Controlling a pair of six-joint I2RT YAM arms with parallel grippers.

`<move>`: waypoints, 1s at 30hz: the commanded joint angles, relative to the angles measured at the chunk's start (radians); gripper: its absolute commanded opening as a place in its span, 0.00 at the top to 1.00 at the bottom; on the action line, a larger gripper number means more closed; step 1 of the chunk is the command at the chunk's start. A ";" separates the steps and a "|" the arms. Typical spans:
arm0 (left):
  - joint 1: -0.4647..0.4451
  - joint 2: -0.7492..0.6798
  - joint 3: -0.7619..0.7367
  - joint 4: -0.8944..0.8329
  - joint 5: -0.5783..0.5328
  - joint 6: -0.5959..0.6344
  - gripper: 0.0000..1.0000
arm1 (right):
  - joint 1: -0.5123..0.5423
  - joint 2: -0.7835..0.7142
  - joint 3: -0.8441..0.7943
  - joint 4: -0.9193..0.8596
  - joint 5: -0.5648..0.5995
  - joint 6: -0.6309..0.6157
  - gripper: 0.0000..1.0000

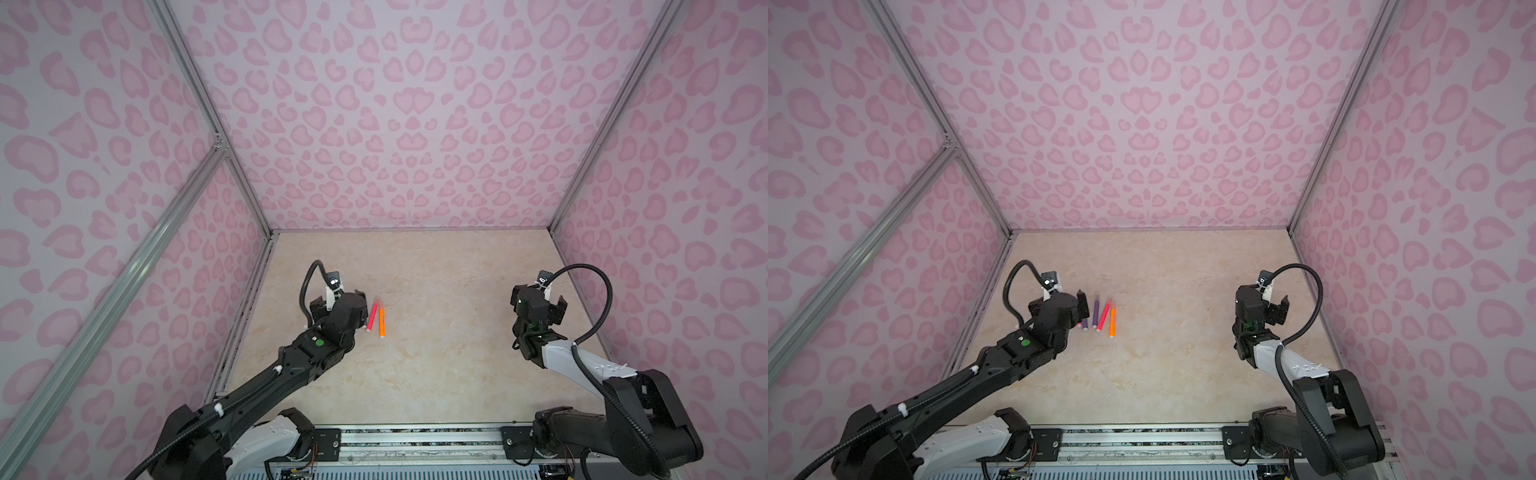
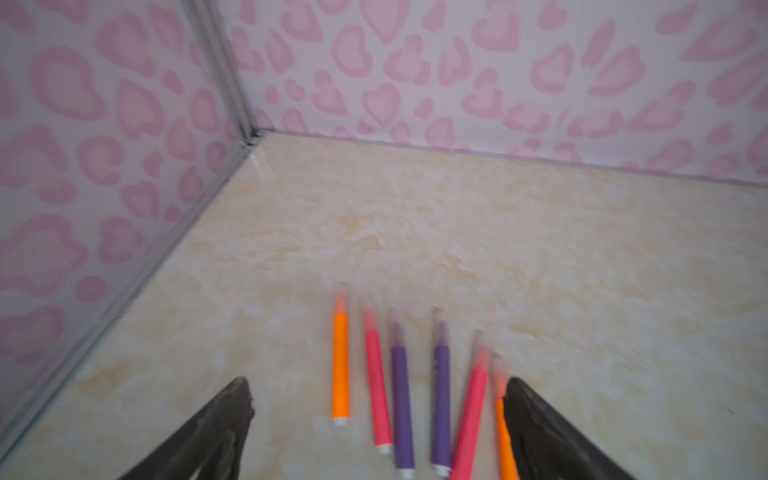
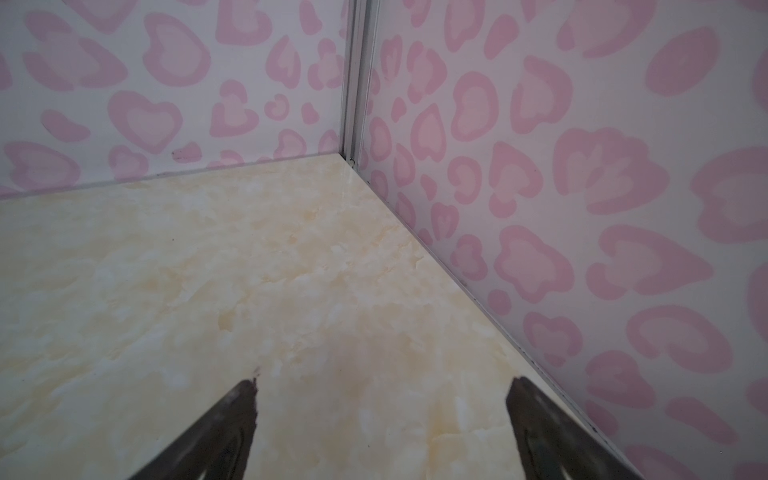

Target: Insert the pens into the pen caps

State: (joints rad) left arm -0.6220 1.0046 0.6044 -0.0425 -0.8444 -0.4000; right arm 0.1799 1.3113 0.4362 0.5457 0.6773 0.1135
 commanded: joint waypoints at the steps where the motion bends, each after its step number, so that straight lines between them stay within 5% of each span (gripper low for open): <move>1: 0.119 -0.087 -0.164 0.335 -0.153 0.195 0.05 | -0.010 0.079 -0.060 0.262 -0.089 -0.084 0.05; 5: 0.389 0.008 -0.228 0.395 0.041 0.176 0.05 | -0.055 0.225 -0.057 0.399 -0.178 -0.083 0.06; 7: 0.470 0.141 -0.254 0.545 0.124 0.214 0.05 | -0.093 0.194 -0.054 0.326 -0.271 -0.054 0.06; 10: 0.461 0.351 -0.228 0.795 0.069 0.384 0.05 | -0.119 0.241 -0.108 0.477 -0.355 -0.058 0.02; 13: 0.443 0.413 -0.186 0.815 0.214 0.473 0.04 | -0.115 0.238 -0.107 0.452 -0.379 -0.073 0.02; 17: 0.466 0.322 -0.280 0.888 0.336 0.424 0.03 | -0.117 0.256 -0.117 0.513 -0.383 -0.076 0.01; 19: 0.513 0.248 -0.360 0.950 0.620 0.404 0.01 | -0.116 0.257 -0.118 0.516 -0.383 -0.078 0.01; 22: 0.534 0.339 -0.339 1.025 0.477 0.364 0.03 | -0.115 0.230 -0.102 0.438 -0.389 -0.081 0.01; 24: 0.592 0.463 -0.344 1.136 0.656 0.358 0.03 | -0.102 0.232 -0.113 0.471 -0.383 -0.096 0.01; 26: 0.630 0.455 -0.273 0.987 0.755 0.352 0.02 | -0.094 0.243 -0.146 0.546 -0.384 -0.106 0.01; 27: 0.658 0.476 -0.282 1.050 0.795 0.331 0.01 | -0.095 0.240 -0.158 0.565 -0.394 -0.108 0.01; 30: 0.656 0.463 -0.274 1.010 0.788 0.337 0.03 | -0.093 0.236 -0.123 0.493 -0.393 -0.115 0.01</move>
State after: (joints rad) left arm 0.0319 1.4635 0.3183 0.9360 -0.1524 -0.0517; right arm 0.0849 1.5467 0.2916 1.0241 0.2806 0.0143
